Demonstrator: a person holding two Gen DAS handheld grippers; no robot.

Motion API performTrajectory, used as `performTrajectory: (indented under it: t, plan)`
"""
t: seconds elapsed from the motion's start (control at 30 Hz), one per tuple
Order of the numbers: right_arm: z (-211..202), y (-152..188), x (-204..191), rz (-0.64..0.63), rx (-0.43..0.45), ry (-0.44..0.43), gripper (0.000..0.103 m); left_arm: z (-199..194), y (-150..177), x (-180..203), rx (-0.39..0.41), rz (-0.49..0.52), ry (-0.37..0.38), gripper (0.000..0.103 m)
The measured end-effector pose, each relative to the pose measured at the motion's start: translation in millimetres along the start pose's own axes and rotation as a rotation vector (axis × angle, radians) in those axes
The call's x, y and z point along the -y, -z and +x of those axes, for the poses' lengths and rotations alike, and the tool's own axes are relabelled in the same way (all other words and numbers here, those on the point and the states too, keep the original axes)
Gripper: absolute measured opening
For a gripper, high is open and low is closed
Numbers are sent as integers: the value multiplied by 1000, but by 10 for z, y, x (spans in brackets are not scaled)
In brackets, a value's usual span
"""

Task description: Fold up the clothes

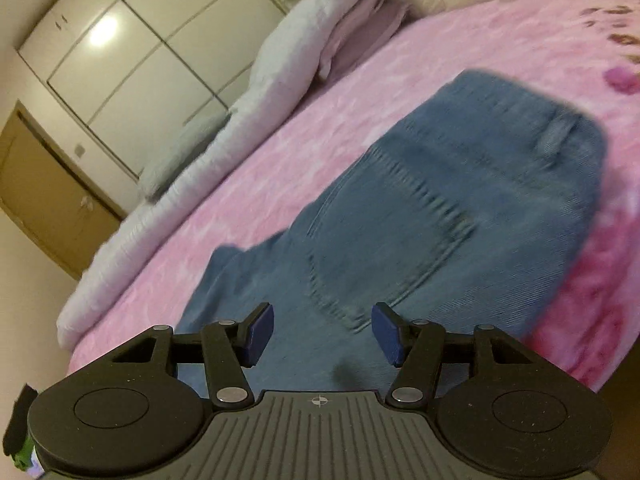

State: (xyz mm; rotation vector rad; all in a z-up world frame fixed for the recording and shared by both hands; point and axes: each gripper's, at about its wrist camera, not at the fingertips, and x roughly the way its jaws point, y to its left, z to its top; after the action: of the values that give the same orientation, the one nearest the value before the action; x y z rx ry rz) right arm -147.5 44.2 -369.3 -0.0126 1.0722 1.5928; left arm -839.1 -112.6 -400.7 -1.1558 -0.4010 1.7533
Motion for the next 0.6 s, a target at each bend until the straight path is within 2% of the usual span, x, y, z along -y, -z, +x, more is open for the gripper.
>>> performTrajectory:
  t: [0.17, 0.27, 0.33, 0.37, 0.43, 0.5, 0.57, 0.6]
  plan:
    - [308, -57, -41, 30, -54, 0, 59, 456, -290, -86, -16, -125, -26, 19]
    - [366, -81, -44, 13, -55, 13, 59, 661, -363, -61, -9, -134, -25, 19]
    - [364, -58, -39, 6, -56, 11, 59, 746, -399, -10, 6, -111, -21, 14]
    - [373, -80, -28, 6, -58, 11, 59, 747, -412, 29, 12, -85, -6, 1]
    - [348, -85, -31, 7, -61, 10, 59, 575, -437, 173, 76, -9, 47, 0]
    - [322, -90, -34, 7, -64, 8, 59, 197, -456, 325, 188, 106, 90, 0]
    - [309, -93, -29, 6, -66, 8, 59, -217, -452, 323, 284, 158, 120, 0]
    - [295, -88, -27, 4, -66, 8, 59, -391, -437, 251, 311, 167, 111, 0]
